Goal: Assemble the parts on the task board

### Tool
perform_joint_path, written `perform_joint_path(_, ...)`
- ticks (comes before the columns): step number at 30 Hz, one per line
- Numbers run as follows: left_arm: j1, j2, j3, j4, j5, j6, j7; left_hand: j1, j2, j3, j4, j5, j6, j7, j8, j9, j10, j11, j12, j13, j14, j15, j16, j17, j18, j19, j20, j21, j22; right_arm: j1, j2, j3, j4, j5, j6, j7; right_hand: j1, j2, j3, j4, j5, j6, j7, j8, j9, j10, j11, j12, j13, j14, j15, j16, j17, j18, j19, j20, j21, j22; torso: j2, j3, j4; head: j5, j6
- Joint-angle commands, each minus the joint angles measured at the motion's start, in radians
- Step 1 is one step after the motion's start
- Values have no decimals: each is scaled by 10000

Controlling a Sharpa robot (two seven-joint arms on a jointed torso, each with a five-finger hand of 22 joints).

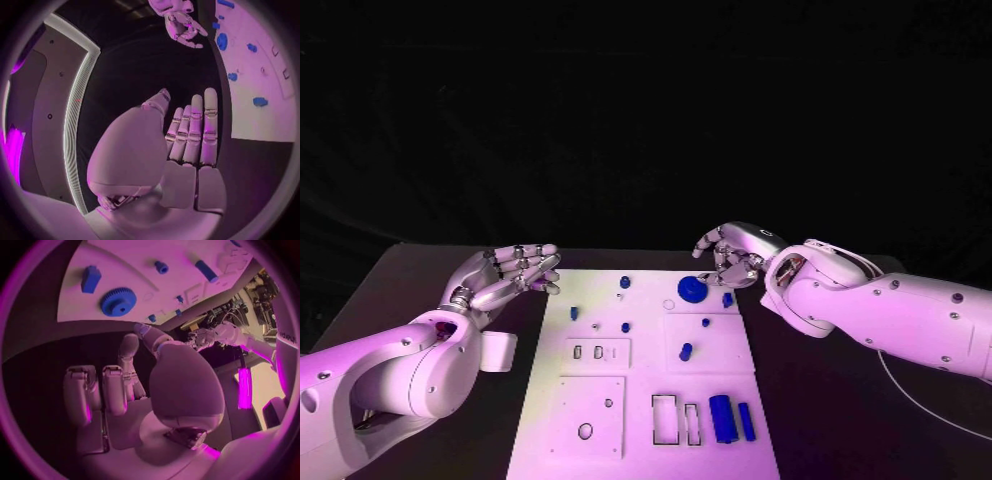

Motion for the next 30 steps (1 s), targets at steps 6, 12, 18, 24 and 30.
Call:
perform_joint_path(6,18,34,8,8,-40,242,19,23,-36,30,-12,-68,-21,133,-22,-7,-69,-8,-23,-3,-93,3,36,17,123,-44,11,48,8,-32,91,-42,-223,513,1414,-627,17,150,-558,514,-8,-472,218,501,372,602,170,4341,4185,734,158,363,1080,-273,782,179,255,2259,-2,31,-21,-14,-61)
perform_joint_path(12,17,38,8,-2,-41,245,13,28,-34,39,-24,-68,-6,127,-10,-2,-55,-12,-10,2,-99,0,48,22,125,-56,11,68,17,-117,318,-73,-426,508,1480,-721,48,158,-628,584,-9,-550,239,567,410,645,194,4538,4391,751,183,403,1192,-291,832,198,300,2330,3,22,-2,13,-86)
perform_joint_path(18,17,35,8,-1,-41,246,9,28,-34,39,-24,-68,-6,127,-10,-2,-55,-12,-10,2,-99,0,48,22,125,-56,11,68,17,-168,540,-94,-665,452,1423,-779,66,176,-647,617,-10,-604,251,584,421,637,205,4570,4426,759,193,420,1238,-312,885,207,348,2405,0,8,-14,26,-128)
perform_joint_path(24,17,34,8,-4,-42,253,-1,28,-34,39,-24,-68,-6,127,-10,-2,-55,-12,-10,2,-99,0,48,22,125,-56,11,68,17,-207,680,-104,-844,418,1411,-788,66,182,-653,628,-14,-615,254,589,424,625,209,4563,4420,764,196,429,1266,-321,909,210,370,2439,-4,13,-13,43,-149)
perform_joint_path(30,17,37,8,-10,-43,263,-15,28,-34,39,-24,-68,-6,127,-10,-2,-55,-12,-10,2,-99,0,48,22,125,-56,11,68,17,-240,810,-110,-949,419,1384,-775,59,228,-660,685,-6,-640,263,614,437,619,219,4589,4450,769,207,441,1300,-333,941,220,399,2484,-7,21,-27,74,-166)
